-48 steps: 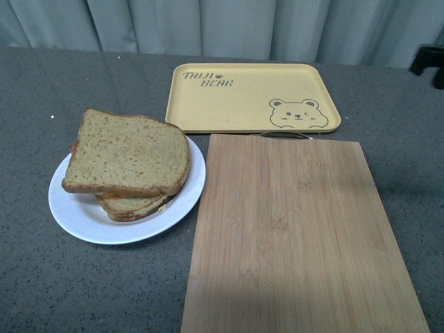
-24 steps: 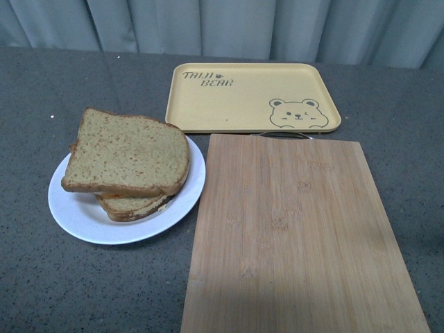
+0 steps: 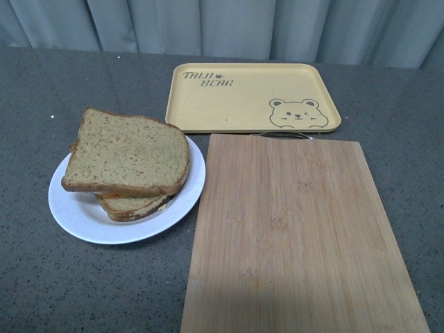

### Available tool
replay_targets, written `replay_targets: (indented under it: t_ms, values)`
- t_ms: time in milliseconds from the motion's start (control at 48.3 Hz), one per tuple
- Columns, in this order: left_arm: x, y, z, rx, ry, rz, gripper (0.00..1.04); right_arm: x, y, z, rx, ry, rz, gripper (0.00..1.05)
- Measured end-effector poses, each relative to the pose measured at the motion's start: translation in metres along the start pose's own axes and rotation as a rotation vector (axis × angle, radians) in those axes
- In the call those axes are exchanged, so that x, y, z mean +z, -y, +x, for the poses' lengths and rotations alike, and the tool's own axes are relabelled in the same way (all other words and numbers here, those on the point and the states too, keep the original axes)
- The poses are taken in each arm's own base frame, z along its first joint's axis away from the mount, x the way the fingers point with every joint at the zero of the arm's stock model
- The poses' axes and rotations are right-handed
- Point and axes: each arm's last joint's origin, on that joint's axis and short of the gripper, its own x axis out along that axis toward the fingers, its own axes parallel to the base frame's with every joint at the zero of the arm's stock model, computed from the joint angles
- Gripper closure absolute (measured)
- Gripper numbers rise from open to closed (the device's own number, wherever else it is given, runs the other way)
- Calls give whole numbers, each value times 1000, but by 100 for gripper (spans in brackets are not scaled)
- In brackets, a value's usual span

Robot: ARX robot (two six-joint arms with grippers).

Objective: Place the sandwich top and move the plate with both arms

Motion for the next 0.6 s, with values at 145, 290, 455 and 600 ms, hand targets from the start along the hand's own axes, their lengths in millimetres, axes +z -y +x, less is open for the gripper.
replay_targets:
  t_ms: [145, 290, 455, 600]
  values:
    - [0, 0, 0, 0, 0, 0, 7, 1, 0, -11, 0, 4, 0, 104]
    - [0, 0, 0, 0, 0, 0, 7, 3, 0, -19, 0, 10, 0, 104]
    - [0, 0, 0, 0, 0, 0, 7, 5, 0, -27, 1, 20, 0, 104]
    - [0, 0, 0, 0, 0, 0, 7, 6, 0, -32, 0, 24, 0, 104]
